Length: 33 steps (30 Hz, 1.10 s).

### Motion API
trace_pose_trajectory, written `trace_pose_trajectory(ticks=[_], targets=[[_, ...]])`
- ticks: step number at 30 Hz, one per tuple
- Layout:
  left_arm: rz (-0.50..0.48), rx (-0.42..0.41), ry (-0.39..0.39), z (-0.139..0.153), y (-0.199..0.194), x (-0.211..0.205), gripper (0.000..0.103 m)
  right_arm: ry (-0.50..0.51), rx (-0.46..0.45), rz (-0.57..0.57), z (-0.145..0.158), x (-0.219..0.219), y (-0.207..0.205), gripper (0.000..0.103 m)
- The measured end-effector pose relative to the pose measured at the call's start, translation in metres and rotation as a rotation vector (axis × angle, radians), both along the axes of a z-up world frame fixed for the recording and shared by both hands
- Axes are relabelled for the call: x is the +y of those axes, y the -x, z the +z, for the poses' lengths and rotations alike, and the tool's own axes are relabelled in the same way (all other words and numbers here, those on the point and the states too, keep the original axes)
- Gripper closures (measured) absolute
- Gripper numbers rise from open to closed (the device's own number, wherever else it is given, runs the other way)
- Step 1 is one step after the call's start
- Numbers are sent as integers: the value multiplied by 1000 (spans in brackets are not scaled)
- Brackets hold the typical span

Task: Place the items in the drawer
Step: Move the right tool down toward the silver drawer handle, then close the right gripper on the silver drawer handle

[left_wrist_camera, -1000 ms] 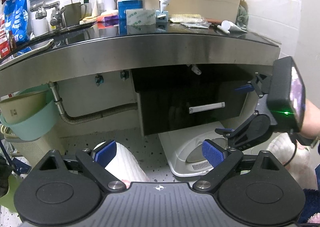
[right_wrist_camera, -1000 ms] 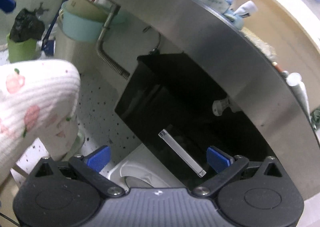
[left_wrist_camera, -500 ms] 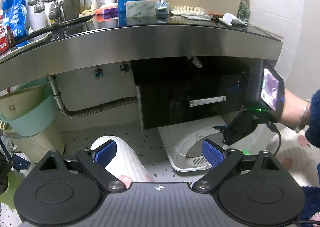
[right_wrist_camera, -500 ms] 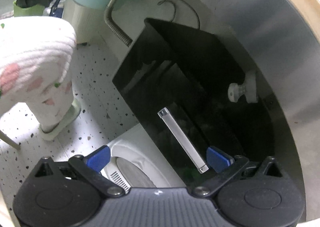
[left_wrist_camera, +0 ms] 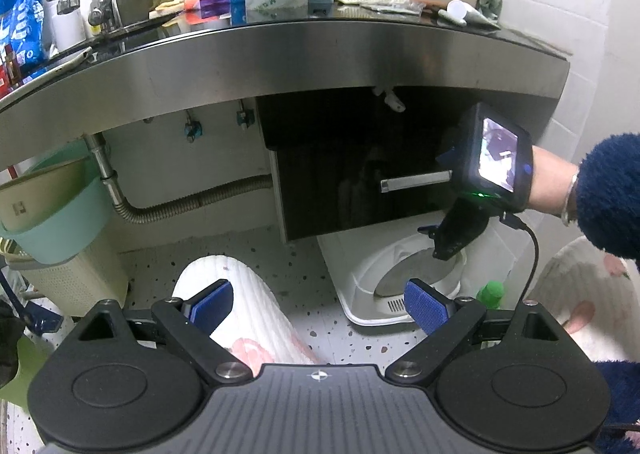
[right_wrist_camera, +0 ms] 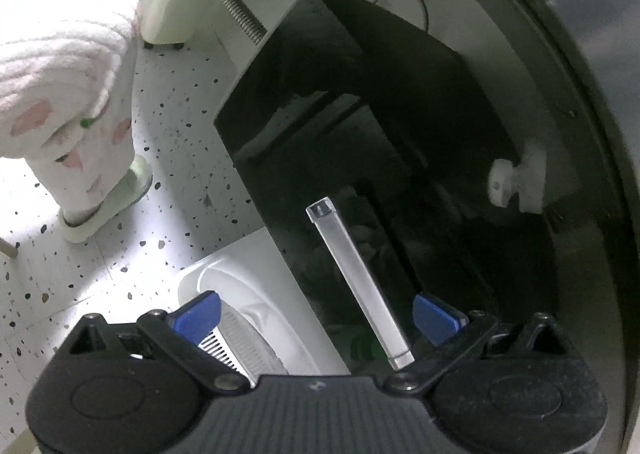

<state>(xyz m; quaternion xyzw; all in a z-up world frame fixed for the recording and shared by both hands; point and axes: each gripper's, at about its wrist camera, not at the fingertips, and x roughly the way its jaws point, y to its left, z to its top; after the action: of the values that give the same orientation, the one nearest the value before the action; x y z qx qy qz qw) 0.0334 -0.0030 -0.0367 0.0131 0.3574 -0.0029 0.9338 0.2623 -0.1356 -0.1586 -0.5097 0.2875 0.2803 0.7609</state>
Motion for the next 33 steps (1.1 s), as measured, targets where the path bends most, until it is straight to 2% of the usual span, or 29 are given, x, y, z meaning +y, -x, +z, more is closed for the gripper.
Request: trace_pose_trajectory(ticks=[7, 13, 18, 33], targets=[[11, 19, -10, -3, -6, 0, 10, 40, 14, 24, -12, 9, -20, 0], [20, 52, -8, -8, -13, 2, 10, 36, 44, 18, -16, 12, -35, 0], [11, 60, -25, -10, -15, -2, 10, 31, 68, 19, -18, 13, -43, 0], [23, 84, -11, -15, -18, 1, 10, 15, 159, -3, -30, 18, -64, 0]])
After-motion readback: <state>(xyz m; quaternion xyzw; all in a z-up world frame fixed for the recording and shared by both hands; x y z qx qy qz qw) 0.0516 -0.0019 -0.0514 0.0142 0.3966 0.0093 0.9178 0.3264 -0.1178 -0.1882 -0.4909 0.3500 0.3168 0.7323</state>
